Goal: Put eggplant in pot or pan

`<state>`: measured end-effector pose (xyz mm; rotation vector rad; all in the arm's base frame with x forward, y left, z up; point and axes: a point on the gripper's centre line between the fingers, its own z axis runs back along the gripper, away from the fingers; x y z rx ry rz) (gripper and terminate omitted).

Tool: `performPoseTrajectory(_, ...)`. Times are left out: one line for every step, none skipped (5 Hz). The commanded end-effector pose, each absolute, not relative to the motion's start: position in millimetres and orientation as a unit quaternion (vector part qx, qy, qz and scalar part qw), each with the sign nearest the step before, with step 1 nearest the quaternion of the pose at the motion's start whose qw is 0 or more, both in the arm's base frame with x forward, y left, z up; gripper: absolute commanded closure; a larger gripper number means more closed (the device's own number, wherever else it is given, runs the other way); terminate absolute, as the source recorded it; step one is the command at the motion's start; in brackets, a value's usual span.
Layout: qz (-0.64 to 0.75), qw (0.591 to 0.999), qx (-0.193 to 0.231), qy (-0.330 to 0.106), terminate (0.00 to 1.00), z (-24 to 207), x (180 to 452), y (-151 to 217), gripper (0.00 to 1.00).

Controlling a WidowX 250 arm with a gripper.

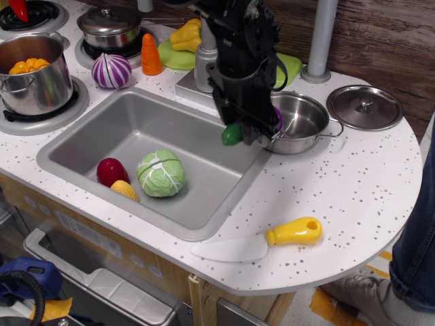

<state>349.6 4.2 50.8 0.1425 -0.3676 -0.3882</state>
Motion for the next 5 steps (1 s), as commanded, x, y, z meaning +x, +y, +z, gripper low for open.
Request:
performPoseTrajectory(-0.212, 0.951, 0.069, -0.215, 0.0, 59.1, 387.1, 13.6, 1.0)
performPoseTrajectory(-0.221, 0.947, 0.062, -0.225, 0.0, 63.3, 394.2, 11.1, 0.0)
performPoseTrajectory(-0.24, 0.938, 0.052, -0.243, 0.0, 72.0, 394.2, 7.4, 0.0)
performPoseTrajectory(-0.24, 0.938, 0.052, -0.243, 0.0, 72.0, 394.2, 7.4, 0.0)
performPoseTrajectory(-0.24, 0.938, 0.052, -0.243, 1.0, 72.0, 394.2, 7.4, 0.0)
